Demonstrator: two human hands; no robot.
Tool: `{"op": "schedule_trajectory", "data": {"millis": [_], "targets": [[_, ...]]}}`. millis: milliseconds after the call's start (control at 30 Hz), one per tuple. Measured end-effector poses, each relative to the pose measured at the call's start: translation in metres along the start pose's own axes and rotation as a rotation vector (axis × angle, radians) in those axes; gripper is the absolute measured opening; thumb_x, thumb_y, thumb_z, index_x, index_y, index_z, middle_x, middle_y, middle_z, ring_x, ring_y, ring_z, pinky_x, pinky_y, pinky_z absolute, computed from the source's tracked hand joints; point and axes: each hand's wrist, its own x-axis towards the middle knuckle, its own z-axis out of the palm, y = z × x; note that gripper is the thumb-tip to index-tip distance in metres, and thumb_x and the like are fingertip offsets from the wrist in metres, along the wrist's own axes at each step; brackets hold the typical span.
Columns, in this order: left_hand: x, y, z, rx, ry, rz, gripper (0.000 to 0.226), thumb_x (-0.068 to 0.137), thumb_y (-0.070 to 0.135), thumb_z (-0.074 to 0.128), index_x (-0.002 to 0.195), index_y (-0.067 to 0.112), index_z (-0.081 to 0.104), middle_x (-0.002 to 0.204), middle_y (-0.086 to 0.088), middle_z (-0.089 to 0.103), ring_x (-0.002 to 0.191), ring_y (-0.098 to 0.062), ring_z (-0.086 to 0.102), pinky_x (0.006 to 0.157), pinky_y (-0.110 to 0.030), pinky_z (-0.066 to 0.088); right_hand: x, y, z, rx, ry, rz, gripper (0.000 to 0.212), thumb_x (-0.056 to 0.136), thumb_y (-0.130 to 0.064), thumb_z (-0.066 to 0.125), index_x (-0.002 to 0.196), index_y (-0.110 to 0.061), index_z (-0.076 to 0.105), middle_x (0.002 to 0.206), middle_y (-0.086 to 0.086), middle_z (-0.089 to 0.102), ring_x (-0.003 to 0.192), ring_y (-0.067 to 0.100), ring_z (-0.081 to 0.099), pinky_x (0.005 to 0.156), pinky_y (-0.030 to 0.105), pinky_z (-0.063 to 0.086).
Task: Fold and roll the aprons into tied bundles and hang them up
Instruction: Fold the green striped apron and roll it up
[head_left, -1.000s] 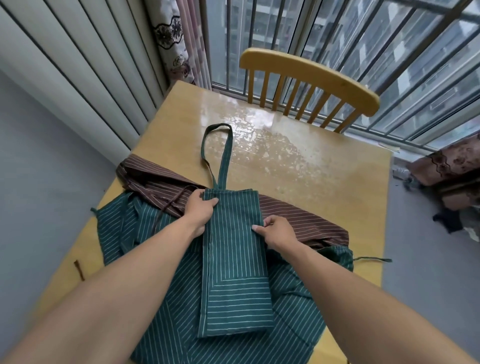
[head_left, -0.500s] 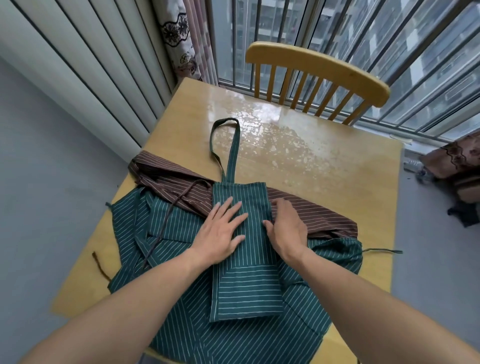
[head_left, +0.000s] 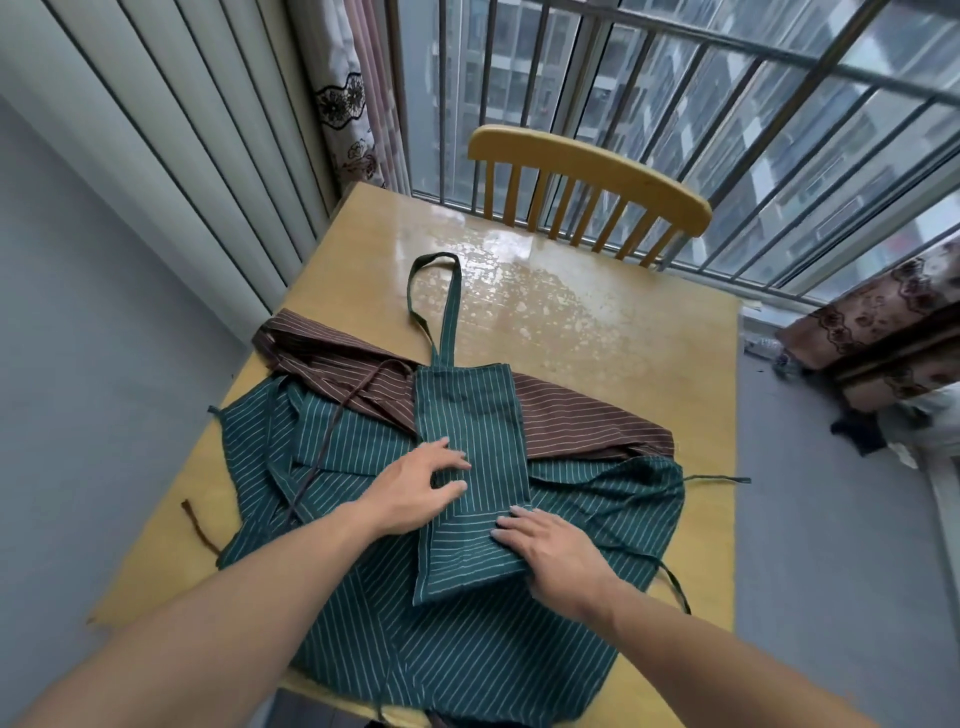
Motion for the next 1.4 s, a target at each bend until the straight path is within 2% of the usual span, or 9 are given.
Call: {"op": "schedule_trajectory", "data": {"millis": [200, 300, 433, 700, 833, 967, 1100, 1233, 1400], "targets": [[-0.04, -0.001, -0.003, -0.425, 0.032, -0.107, 0.09, 0.07, 0.102, 0.027, 0.113, 0.04, 0.075, 0.142, 0.006, 0.062, 0.137, -0.018, 0.052, 0.121, -0.056, 0.028, -0.007, -0.01, -0.059, 0.597, 0.265, 0.22, 0.018, 0.103, -0.02, 0.054, 0.111, -0.032, 0.065, 0.1, -0.01, 0.071, 0.076, -0.001, 0.06, 0.068, 0.025, 0.049], [-0.048, 0.016, -0.018, -0.649, 0.107, -0.123, 0.115, 0.048, 0.112, 0.024, 0.112, 0.031, 0.076, 0.119, 0.009, 0.072, 0.119, -0.013, 0.061, 0.121, -0.049, 0.024, -0.003, -0.014, -0.088, 0.813, 0.382, 0.267, 0.012, 0.106, -0.027, 0.053, 0.103, -0.031, 0.064, 0.1, -0.009, 0.07, 0.088, 0.007, 0.064, 0.078, 0.03, 0.052], [-0.059, 0.035, -0.034, -0.68, 0.159, -0.151, 0.164, 0.024, 0.115, 0.023, 0.152, 0.015, 0.044, 0.156, -0.002, 0.045, 0.147, -0.022, 0.035, 0.124, -0.048, 0.012, 0.0, -0.014, -0.117, 0.935, 0.432, 0.316, 0.014, 0.107, -0.031, 0.048, 0.111, -0.03, 0.062, 0.111, -0.008, 0.069, 0.103, 0.01, 0.064, 0.09, 0.033, 0.052], [-0.072, 0.062, -0.02, -0.33, 0.19, -0.105, 0.052, 0.09, 0.058, 0.067, 0.13, 0.025, 0.065, 0.12, 0.011, 0.07, 0.114, -0.012, 0.065, 0.103, -0.038, 0.051, -0.014, -0.008, -0.11, 1.09, 0.397, 0.363, 0.019, 0.107, -0.039, 0.048, 0.116, -0.031, 0.063, 0.107, -0.008, 0.074, 0.097, 0.012, 0.072, 0.097, 0.042, 0.057], [-0.09, 0.064, 0.003, -0.4, 0.16, -0.229, 0.021, 0.099, 0.043, 0.064, 0.106, 0.023, 0.065, 0.097, 0.006, 0.07, 0.094, -0.014, 0.067, 0.084, -0.032, 0.053, -0.032, -0.008, -0.088, 1.048, 0.251, 0.422, 0.063, 0.103, -0.059, 0.043, 0.154, -0.023, 0.041, 0.156, -0.006, 0.044, 0.145, 0.022, 0.042, 0.123, 0.048, 0.029], [-0.111, 0.057, 0.034, -0.481, 0.13, -0.294, 0.022, 0.098, 0.042, 0.065, 0.098, 0.02, 0.063, 0.095, 0.001, 0.073, 0.089, -0.018, 0.07, 0.085, -0.038, 0.057, -0.047, -0.006, -0.06, 1.16, -0.036, 0.399, 0.112, 0.086, -0.063, 0.069, 0.164, -0.017, 0.003, 0.171, 0.002, 0.005, 0.156, 0.028, 0.014, 0.125, 0.049, 0.02], [-0.12, 0.035, 0.064, -0.497, 0.06, -0.42, 0.046, 0.091, 0.054, 0.068, 0.107, 0.012, 0.058, 0.087, -0.006, 0.065, 0.069, -0.015, 0.058, 0.065, -0.038, 0.053, -0.053, -0.007, -0.036, 1.065, -0.176, 0.399, 0.1, 0.096, -0.03, 0.07, 0.163, -0.011, -0.003, 0.171, 0.008, 0.001, 0.157, 0.029, 0.012, 0.125, 0.043, 0.016], [-0.116, 0.02, 0.082, -0.589, 0.086, -0.467, 0.105, 0.083, 0.068, 0.069, 0.155, 0.003, 0.028, 0.151, -0.019, 0.048, 0.094, -0.017, 0.068, 0.083, -0.038, 0.06, -0.046, -0.012, -0.019, 0.994, -0.091, 0.397, 0.093, 0.098, -0.024, 0.068, 0.163, -0.009, 0.002, 0.17, 0.009, 0.011, 0.155, 0.028, 0.02, 0.122, 0.036, 0.021], [-0.108, 0.019, 0.095, -0.681, 0.206, -0.482, 0.085, 0.102, 0.042, 0.059, 0.164, 0.01, 0.009, 0.168, -0.012, 0.021, 0.15, -0.031, 0.033, 0.121, -0.044, 0.032, -0.027, -0.014, -0.001, 0.802, 0.036, 0.483, 0.075, 0.099, -0.034, 0.066, 0.157, -0.015, 0.024, 0.154, 0.013, 0.044, 0.088, 0.021, 0.063, 0.069, 0.03, 0.051]]}}
